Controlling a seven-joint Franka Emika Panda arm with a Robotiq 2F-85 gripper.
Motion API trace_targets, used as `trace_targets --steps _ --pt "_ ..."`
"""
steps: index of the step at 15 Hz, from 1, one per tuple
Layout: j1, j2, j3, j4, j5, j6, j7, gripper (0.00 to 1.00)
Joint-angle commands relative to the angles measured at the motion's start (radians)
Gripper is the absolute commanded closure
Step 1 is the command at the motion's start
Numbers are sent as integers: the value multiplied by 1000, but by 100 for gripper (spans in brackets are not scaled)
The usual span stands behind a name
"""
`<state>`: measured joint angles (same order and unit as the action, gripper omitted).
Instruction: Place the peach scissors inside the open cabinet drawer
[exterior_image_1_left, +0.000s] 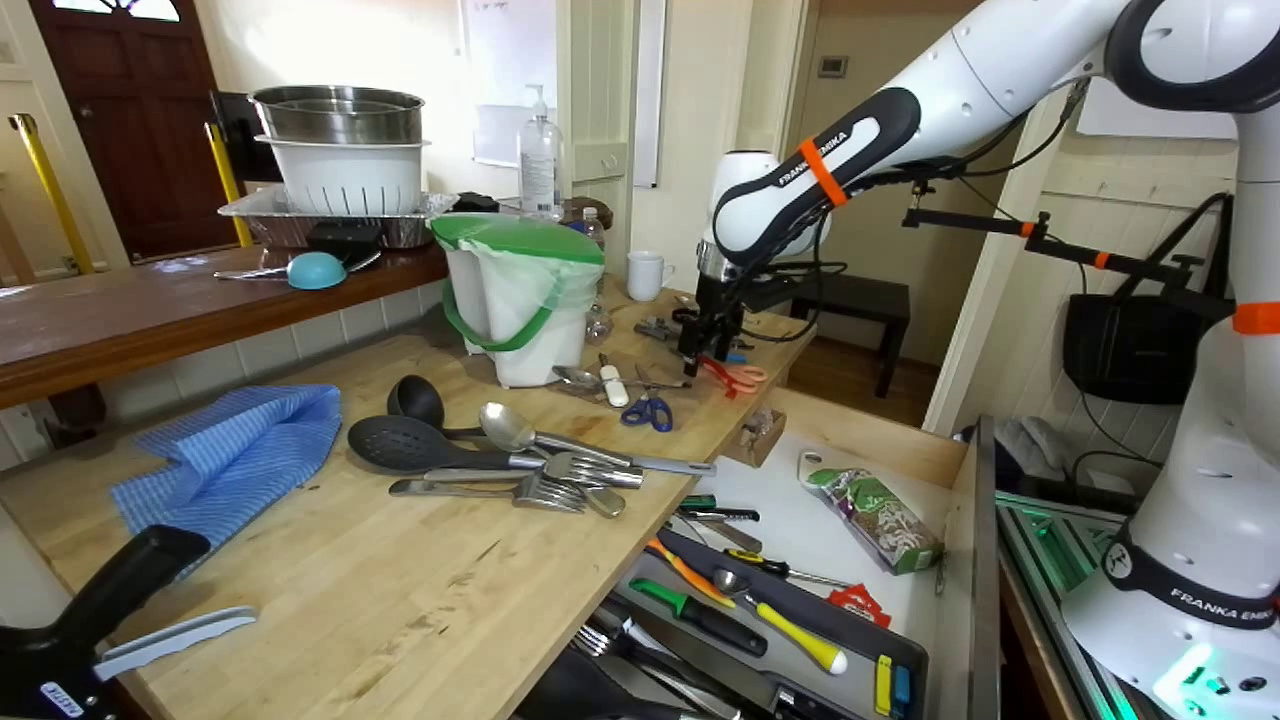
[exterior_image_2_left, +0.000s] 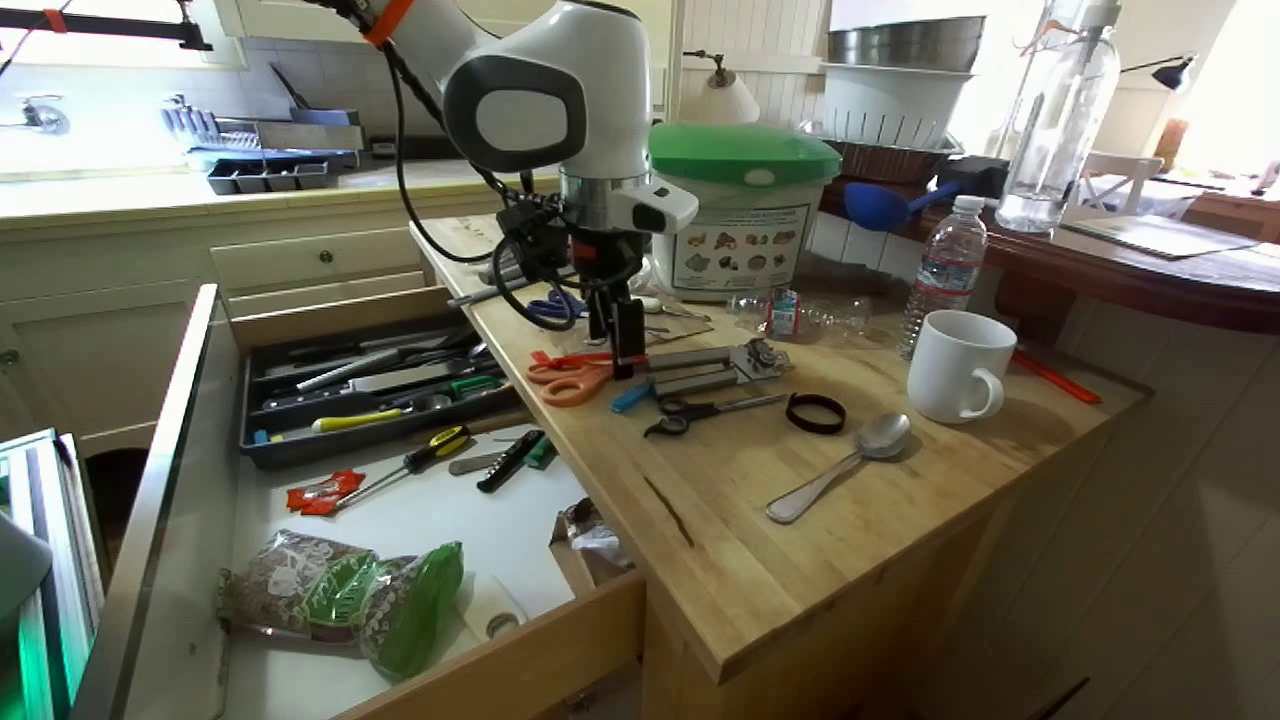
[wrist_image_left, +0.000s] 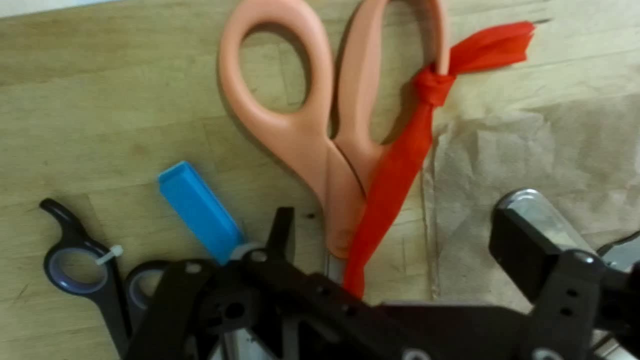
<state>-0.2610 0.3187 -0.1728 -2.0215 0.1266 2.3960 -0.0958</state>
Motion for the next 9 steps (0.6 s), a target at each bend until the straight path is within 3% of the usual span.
trace_targets --steps 1,5,6,7,8,9 --pt "31 28 -29 39 -75 -32 106 2" --pt "29 45 -30 53 -89 -42 130 13" --pt "27 49 -29 55 -87 -42 132 22" --pt "26 53 -30 58 -85 -42 132 20" --pt "26 54 -30 61 -84 -43 132 38" --pt "25 55 -29 66 -83 -44 133 45"
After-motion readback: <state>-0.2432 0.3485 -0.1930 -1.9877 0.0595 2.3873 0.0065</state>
